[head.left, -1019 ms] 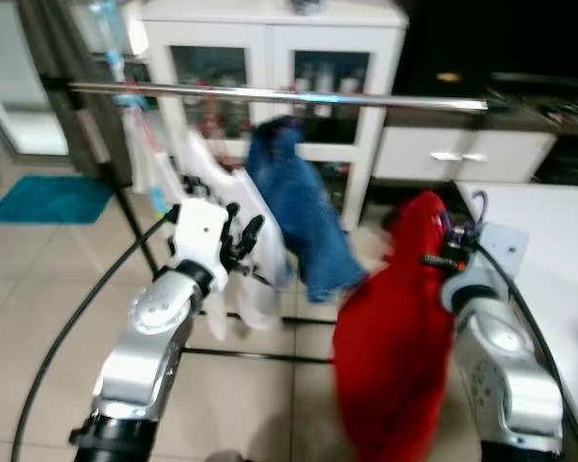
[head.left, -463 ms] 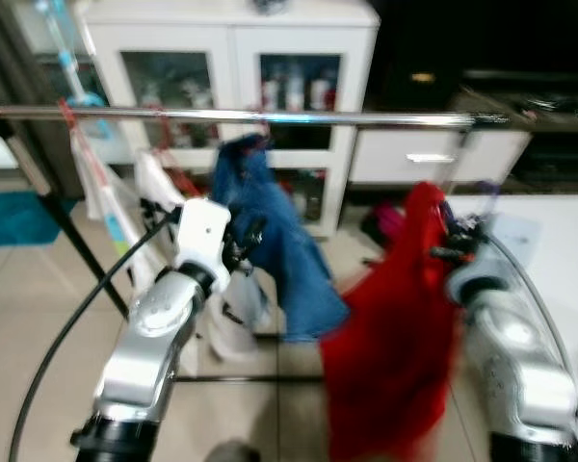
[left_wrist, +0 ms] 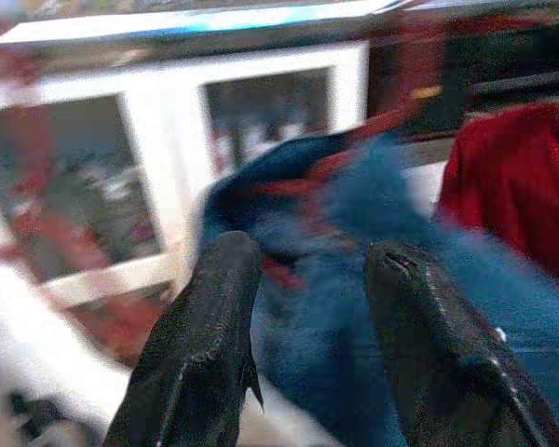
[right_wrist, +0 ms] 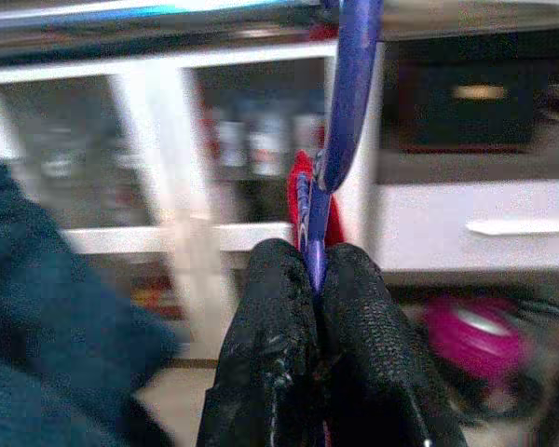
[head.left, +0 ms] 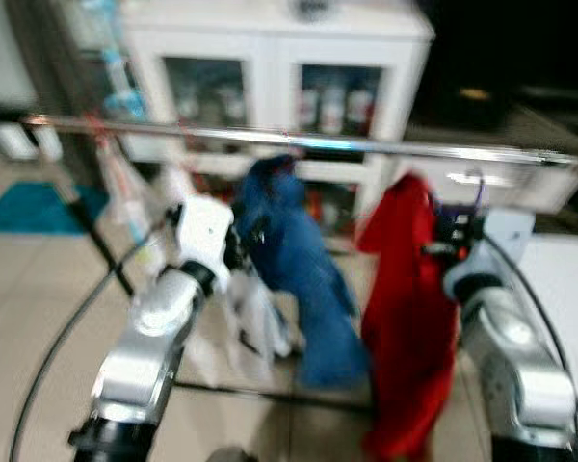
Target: Hang hanger
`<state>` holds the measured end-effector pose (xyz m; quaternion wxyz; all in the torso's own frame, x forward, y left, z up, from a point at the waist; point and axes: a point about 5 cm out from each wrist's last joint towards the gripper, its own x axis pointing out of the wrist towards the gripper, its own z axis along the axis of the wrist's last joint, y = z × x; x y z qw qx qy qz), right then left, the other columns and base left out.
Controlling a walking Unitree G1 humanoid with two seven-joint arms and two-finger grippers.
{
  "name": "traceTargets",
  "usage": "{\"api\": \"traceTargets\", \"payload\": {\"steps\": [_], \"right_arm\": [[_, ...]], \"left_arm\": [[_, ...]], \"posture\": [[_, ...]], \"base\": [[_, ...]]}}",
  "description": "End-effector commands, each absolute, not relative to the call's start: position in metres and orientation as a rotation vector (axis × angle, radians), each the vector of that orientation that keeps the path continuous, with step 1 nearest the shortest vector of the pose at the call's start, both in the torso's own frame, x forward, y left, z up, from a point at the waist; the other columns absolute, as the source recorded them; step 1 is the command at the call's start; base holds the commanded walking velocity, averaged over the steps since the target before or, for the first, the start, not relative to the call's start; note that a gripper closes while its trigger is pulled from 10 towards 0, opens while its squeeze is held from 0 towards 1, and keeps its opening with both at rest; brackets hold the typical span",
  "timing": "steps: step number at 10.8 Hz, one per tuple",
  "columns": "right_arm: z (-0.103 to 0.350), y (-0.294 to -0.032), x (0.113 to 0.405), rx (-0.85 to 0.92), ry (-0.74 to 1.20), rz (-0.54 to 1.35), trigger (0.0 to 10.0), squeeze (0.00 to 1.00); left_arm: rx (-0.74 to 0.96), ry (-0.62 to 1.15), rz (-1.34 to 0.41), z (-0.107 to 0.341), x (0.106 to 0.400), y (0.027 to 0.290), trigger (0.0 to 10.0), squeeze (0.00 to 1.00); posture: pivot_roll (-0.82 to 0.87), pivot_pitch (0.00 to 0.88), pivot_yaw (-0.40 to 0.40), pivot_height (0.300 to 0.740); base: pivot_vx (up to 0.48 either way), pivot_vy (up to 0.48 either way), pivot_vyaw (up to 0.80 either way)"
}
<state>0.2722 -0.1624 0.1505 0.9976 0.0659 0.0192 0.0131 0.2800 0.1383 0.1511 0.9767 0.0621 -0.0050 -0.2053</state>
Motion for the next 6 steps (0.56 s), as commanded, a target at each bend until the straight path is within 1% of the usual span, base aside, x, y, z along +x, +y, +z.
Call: {"api": "traceTargets", "payload": {"steps": [1, 2, 4, 6], "right_arm": [[0.168, -0.167, 0.269, 0.140, -0.071, 0.030, 10.0, 0.00], [0.173, -0.170, 0.270, 0.173, -0.101, 0.021, 10.0, 0.00], [0.176, -0.171, 0.274, 0.168, -0.119, 0.019, 10.0, 0.00], [0.174, -0.174, 0.286, 0.143, -0.087, -0.006, 10.0, 0.00]], "left_arm": [[0.126, -0.028, -0.462, 0.157, 0.279, 0.130, 10.0, 0.00], [0.136, -0.051, -0.512, 0.160, 0.276, 0.127, 10.0, 0.00], [0.109, -0.065, -0.619, 0.164, 0.270, 0.119, 10.0, 0.00], [0.095, -0.047, -0.762, 0.167, 0.263, 0.110, 10.0, 0.00]], "posture": [[0.05, 0.026, -0.029, 0.740], [0.05, 0.020, -0.032, 0.740], [0.05, 0.010, -0.039, 0.740], [0.05, 0.003, -0.035, 0.740]], "base": [[0.000, 0.000, 0.00], [0.000, 0.000, 0.00], [0.000, 0.000, 0.00], [0.000, 0.000, 0.00]]}}
